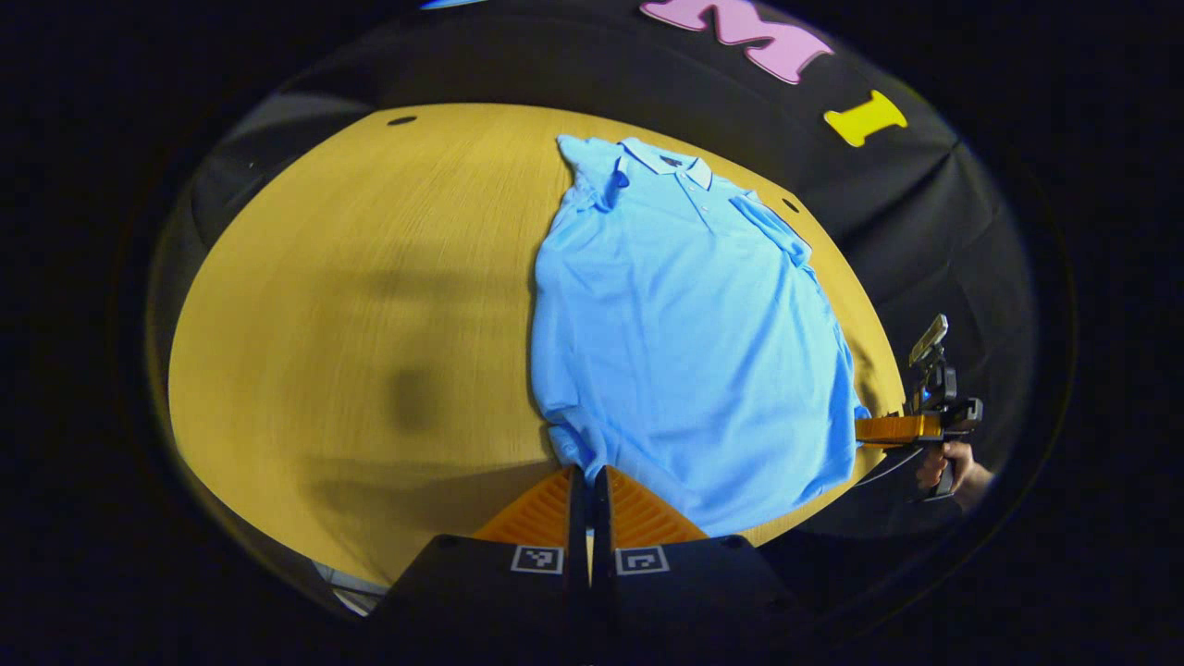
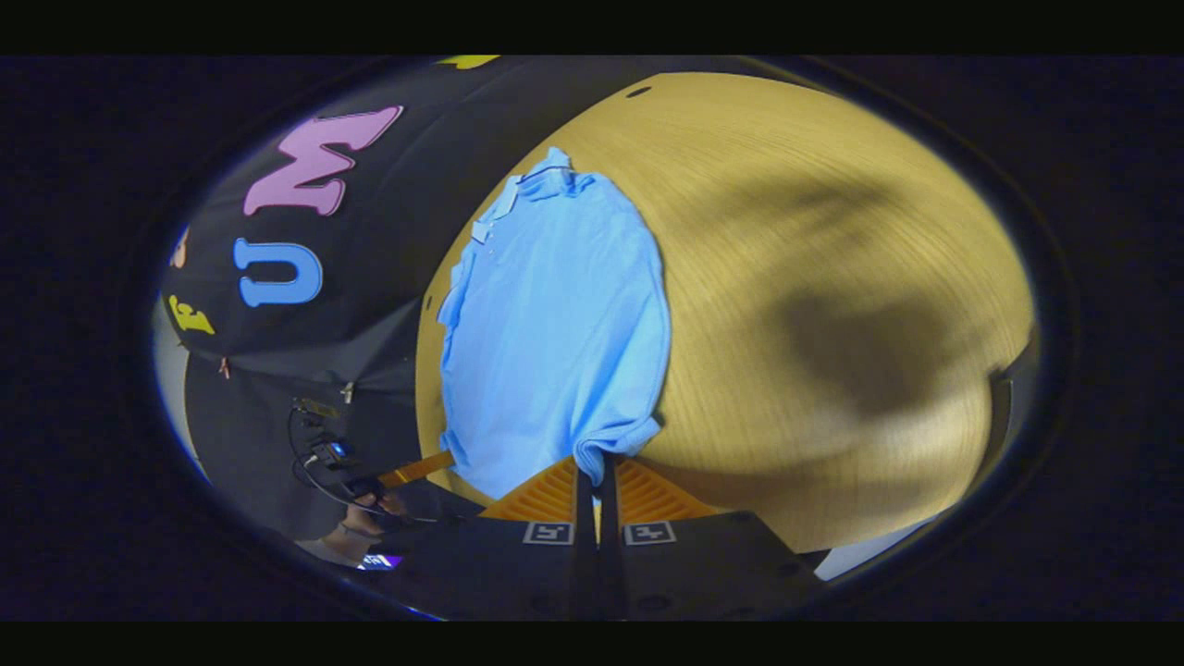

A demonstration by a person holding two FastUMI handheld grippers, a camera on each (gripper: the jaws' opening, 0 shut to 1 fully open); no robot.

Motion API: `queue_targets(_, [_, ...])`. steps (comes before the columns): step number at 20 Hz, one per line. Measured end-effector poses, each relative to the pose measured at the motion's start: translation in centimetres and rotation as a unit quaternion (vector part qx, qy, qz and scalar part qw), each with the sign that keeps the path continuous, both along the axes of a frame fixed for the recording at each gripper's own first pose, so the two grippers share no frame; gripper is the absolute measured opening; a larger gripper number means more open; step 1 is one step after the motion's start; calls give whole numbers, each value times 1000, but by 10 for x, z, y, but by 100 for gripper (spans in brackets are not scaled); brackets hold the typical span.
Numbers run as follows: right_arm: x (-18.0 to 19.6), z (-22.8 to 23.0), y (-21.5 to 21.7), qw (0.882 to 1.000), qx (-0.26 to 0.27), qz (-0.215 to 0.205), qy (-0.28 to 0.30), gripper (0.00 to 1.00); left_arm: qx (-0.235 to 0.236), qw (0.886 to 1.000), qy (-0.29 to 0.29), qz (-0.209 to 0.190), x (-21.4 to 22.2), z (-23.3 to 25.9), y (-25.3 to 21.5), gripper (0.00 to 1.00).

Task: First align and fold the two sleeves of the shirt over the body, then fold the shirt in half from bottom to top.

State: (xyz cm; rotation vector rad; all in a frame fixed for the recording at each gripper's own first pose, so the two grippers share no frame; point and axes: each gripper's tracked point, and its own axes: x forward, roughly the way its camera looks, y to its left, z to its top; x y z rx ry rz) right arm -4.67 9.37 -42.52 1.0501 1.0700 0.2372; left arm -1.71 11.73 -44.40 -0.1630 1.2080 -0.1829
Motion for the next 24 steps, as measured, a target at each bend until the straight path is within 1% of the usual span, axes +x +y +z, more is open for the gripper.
queue_targets(3, [13,15,6,999,0,24,-35,5,-17,999,-29,-9,22,22,-13,6])
queue_targets(4, [20,23,8,998,0,30,-51,0,-17,999,-37,-8,31,28,-14,6])
queue_targets(5, [26,31,9,997,-2,36,-67,5,-19,999,-45,-6,40,35,-15,6])
queue_targets(7, [42,42,10,994,-15,49,-99,5,-25,998,-63,-4,58,49,-20,6])
queue_targets(8, [51,47,10,992,-17,54,-110,8,-25,997,-71,-6,67,54,-22,6])
queue_targets(9, [58,53,11,991,-19,58,-121,5,-23,997,-78,-9,74,59,-23,6])
queue_targets(11, [73,62,11,988,-21,64,-138,5,-20,996,-84,-15,86,65,-27,6])
queue_targets(12, [80,67,11,987,-18,65,-147,0,-20,996,-88,-19,92,70,-30,6])
queue_targets(13, [87,72,10,986,-16,64,-155,5,-19,995,-94,-23,98,73,-33,6])
queue_targets(14, [94,77,8,985,-14,62,-162,0,-17,995,-100,-26,105,78,-34,6])
queue_targets(15, [100,82,7,983,-12,58,-173,5,-17,994,-106,-26,112,82,-36,6])
queue_targets(16, [108,91,5,982,-9,53,-183,8,-20,993,-111,-27,119,87,-40,6])
queue_targets(17, [115,100,2,979,-8,50,-196,5,-20,992,-119,-27,128,92,-43,6])
queue_targets(20, [138,119,-5,973,-18,46,-226,5,-13,989,-144,-34,160,111,-44,6])
queue_targets(23, [171,141,-15,962,-41,41,-265,5,-3,985,-169,-39,200,129,-44,6])
queue_targets(24, [183,152,-18,957,-50,42,-281,0,0,983,-178,-42,217,135,-44,6])
